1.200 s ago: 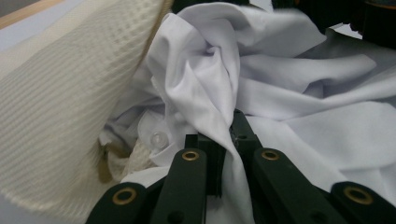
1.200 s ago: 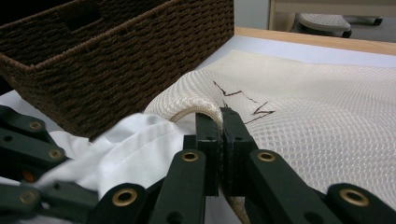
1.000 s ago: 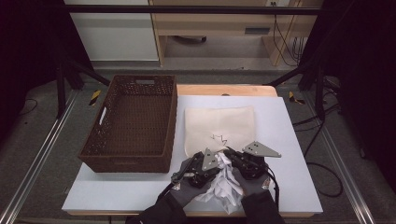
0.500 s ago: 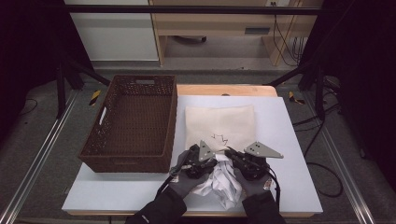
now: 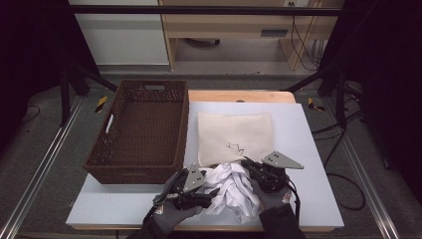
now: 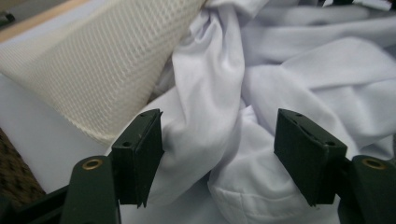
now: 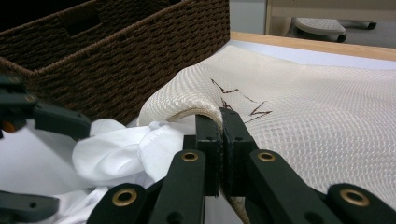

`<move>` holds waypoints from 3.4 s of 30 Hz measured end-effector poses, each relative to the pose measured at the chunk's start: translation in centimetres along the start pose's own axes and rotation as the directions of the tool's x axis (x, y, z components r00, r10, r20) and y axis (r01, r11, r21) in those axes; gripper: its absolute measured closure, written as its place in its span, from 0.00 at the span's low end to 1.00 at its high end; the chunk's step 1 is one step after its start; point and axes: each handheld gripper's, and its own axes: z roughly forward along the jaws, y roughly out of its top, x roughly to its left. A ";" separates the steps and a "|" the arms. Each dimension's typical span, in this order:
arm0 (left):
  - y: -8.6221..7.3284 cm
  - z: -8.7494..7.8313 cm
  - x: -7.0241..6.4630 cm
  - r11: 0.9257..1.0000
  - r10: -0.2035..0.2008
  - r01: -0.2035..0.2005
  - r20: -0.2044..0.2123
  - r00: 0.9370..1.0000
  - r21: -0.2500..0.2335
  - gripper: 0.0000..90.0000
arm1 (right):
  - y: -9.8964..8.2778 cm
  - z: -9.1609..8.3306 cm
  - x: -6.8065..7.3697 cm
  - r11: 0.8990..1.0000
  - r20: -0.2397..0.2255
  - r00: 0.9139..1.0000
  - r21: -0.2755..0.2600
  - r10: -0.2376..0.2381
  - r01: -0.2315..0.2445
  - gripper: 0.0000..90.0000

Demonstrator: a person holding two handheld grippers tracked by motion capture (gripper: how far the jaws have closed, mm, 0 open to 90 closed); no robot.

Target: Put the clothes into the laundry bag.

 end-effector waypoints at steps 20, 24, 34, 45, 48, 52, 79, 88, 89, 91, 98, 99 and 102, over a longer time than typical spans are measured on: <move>2.4 1.3 -1.8 0.999 0.033 -0.030 0.078 0.996 -0.034 0.92 | 0.0 0.3 0.0 1.000 -0.009 1.000 -0.005 0.005 -0.005 0.98; 3.8 2.9 -2.1 0.999 0.045 -0.044 0.086 0.995 -0.019 0.92 | 0.2 0.2 0.1 1.000 -0.010 1.000 -0.015 0.002 -0.003 0.98; 4.9 8.3 0.5 0.999 0.010 -0.010 -0.002 1.000 0.038 0.90 | 0.4 -0.5 0.1 0.999 -0.011 1.000 -0.048 0.004 -0.005 0.98; 4.2 6.0 0.6 1.000 -0.018 0.018 0.004 1.000 -0.007 0.55 | 0.3 -0.6 -0.2 0.999 -0.004 1.000 -0.037 0.015 -0.015 0.98; 3.6 3.8 0.2 0.999 -0.006 0.007 0.036 0.999 -0.035 0.43 | 0.3 -0.6 -0.3 0.999 -0.004 1.000 -0.039 0.017 -0.018 0.98; 2.8 0.7 -0.1 0.997 0.004 0.000 0.050 0.999 -0.080 0.36 | 0.3 -0.6 -0.3 0.999 -0.002 1.000 -0.036 0.016 -0.017 0.98; -0.5 2.7 -0.7 0.994 -0.083 0.091 0.128 0.988 -0.057 0.86 | -0.1 0.3 -0.1 1.000 -0.003 1.000 0.000 0.004 -0.004 0.98; 1.6 2.2 -2.1 0.985 -0.094 0.106 0.091 0.991 -0.135 0.88 | 0.4 -0.1 0.0 1.000 -0.015 1.000 -0.017 0.008 -0.008 0.98; 1.8 2.2 -2.1 0.984 -0.096 0.108 0.090 0.991 -0.140 0.88 | 0.4 -0.1 0.0 1.000 -0.015 1.000 -0.020 0.007 -0.007 0.98; 2.1 2.1 -2.1 0.983 -0.095 0.106 0.079 0.992 -0.152 0.88 | 0.4 -0.2 0.0 1.000 -0.019 1.000 -0.024 0.010 -0.010 0.98; 3.4 2.9 -0.9 0.987 -0.114 0.119 0.055 0.992 -0.103 0.88 | 0.5 -0.1 0.2 1.000 -0.020 1.000 -0.030 -0.006 0.005 0.98; 3.5 3.3 -0.7 0.990 -0.115 0.118 0.042 0.993 -0.083 0.88 | 0.6 -0.2 0.3 1.000 -0.022 1.000 -0.030 -0.005 0.005 0.98; 3.5 4.9 0.4 0.991 -0.130 0.130 -0.006 0.991 -0.035 0.88 | 0.7 -0.3 0.5 0.999 -0.030 1.000 -0.035 -0.007 0.006 0.98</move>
